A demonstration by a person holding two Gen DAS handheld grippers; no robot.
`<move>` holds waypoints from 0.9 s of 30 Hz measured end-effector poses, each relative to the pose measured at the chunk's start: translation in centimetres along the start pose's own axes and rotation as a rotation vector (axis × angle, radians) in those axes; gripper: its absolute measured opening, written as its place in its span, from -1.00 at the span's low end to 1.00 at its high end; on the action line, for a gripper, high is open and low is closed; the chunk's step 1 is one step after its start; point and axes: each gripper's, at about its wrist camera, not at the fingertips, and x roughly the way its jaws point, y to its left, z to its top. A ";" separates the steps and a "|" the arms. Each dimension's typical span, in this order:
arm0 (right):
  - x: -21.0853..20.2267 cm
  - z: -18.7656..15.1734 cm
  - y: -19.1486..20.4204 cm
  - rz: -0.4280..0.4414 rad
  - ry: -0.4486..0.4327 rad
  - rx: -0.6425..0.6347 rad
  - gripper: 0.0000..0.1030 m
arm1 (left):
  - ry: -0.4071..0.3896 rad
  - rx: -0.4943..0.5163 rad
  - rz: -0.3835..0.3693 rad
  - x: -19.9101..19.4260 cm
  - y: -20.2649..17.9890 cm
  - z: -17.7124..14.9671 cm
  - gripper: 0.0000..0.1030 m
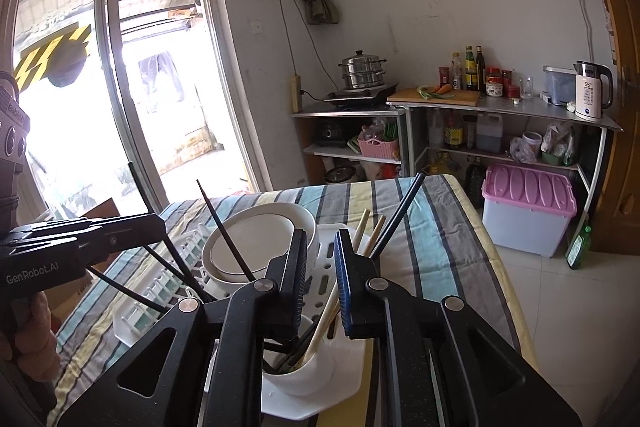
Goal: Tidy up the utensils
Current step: 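Open both tools and pull them up out of the cup, then move both tools down to the wooden chopsticks on the tablecloth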
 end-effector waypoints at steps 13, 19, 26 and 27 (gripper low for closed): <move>-5.8 -2.2 0.2 0.023 -0.025 0.014 -0.70 | -0.064 -0.014 -0.003 -6.3 -0.3 -4.9 -0.87; -8.8 -5.3 1.0 0.016 -0.006 0.006 -0.70 | -0.063 -0.016 0.045 -8.6 -0.4 -9.5 -0.87; -11.0 -9.3 2.5 0.002 0.049 -0.028 -0.70 | -0.017 -0.024 0.072 -9.7 -0.8 -15.0 -0.87; -11.2 -9.8 2.8 0.001 0.058 -0.033 -0.70 | -0.009 -0.025 0.072 -9.7 -0.9 -15.7 -0.87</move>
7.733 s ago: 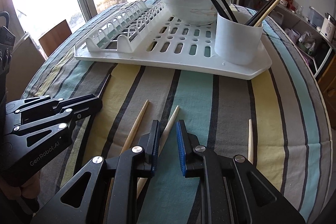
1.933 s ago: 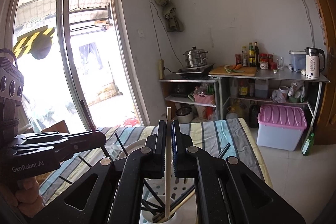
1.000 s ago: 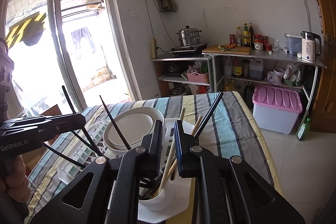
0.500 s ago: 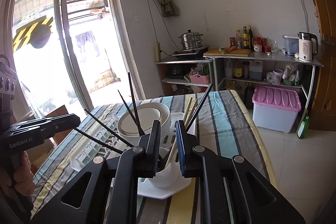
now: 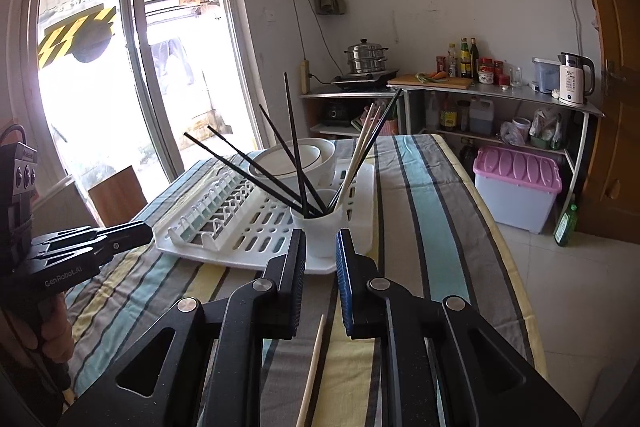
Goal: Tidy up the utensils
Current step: 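Move both tools down to the wooden chopsticks on the tablecloth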
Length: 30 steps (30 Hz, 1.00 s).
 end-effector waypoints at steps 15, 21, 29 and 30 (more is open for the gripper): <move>1.3 -4.0 1.0 0.007 0.133 -0.030 -0.70 | 0.142 -0.027 0.003 2.8 0.3 -4.6 -0.80; 3.8 -5.2 0.9 0.001 0.216 -0.037 -0.70 | 0.215 -0.029 0.014 5.5 0.5 -5.0 -0.79; 7.4 -5.7 0.5 -0.012 0.312 -0.049 -0.70 | 0.302 -0.027 0.017 9.3 0.6 -4.7 -0.79; 7.7 -5.7 0.5 -0.015 0.320 -0.052 -0.70 | 0.313 -0.026 0.019 9.7 0.6 -4.7 -0.79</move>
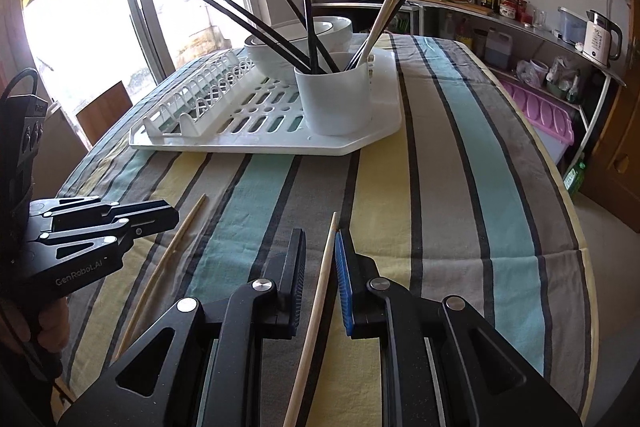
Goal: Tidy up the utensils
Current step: 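Move both tools down to the wooden chopsticks on the tablecloth, then close the left tool on a wooden chopstick while the right tool grasps another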
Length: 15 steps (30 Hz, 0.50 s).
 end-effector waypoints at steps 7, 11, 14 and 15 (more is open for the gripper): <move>2.2 0.3 0.1 -0.007 0.061 -0.016 -0.70 | 0.033 0.011 0.021 1.5 -0.5 0.8 -0.78; 3.1 0.6 0.1 -0.024 0.089 -0.022 -0.70 | 0.026 0.027 0.039 1.7 -0.8 1.0 -0.78; 3.2 0.7 0.6 -0.047 0.090 -0.048 -0.74 | 0.018 0.041 0.052 1.8 -1.0 1.0 -0.78; 3.2 0.9 0.7 -0.054 0.092 -0.056 -0.80 | 0.016 0.045 0.057 1.9 -1.2 1.1 -0.78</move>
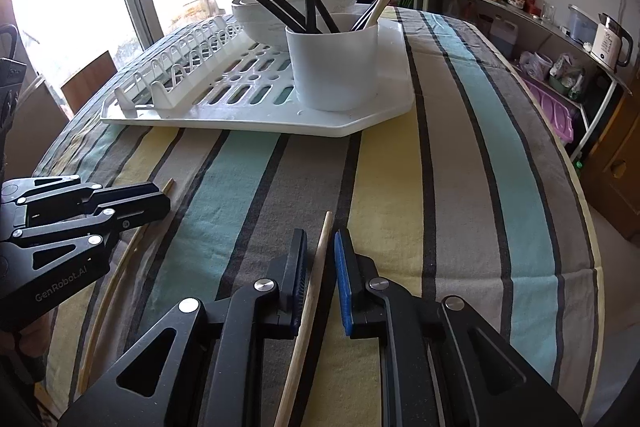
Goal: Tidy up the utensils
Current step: 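Close the left tool on a wooden chopstick while the right tool grasps another, then lift both wooden chopsticks and carry them over the white cup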
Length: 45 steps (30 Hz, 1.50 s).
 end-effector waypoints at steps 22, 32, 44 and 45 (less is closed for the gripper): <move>-7.0 2.8 -0.2 0.085 -0.244 0.040 -0.91 | -0.172 -0.016 -0.045 -7.2 0.8 2.5 -0.92; -12.0 3.8 0.0 0.080 -0.396 0.036 -0.91 | -0.331 0.000 -0.075 -14.0 0.6 3.9 -0.92; -13.9 2.3 0.6 0.071 -0.433 0.019 -0.91 | -0.395 0.014 -0.095 -17.3 0.0 1.7 -0.92; -14.0 2.2 0.6 0.070 -0.433 0.016 -0.91 | -0.395 0.015 -0.097 -17.3 0.1 1.6 -0.92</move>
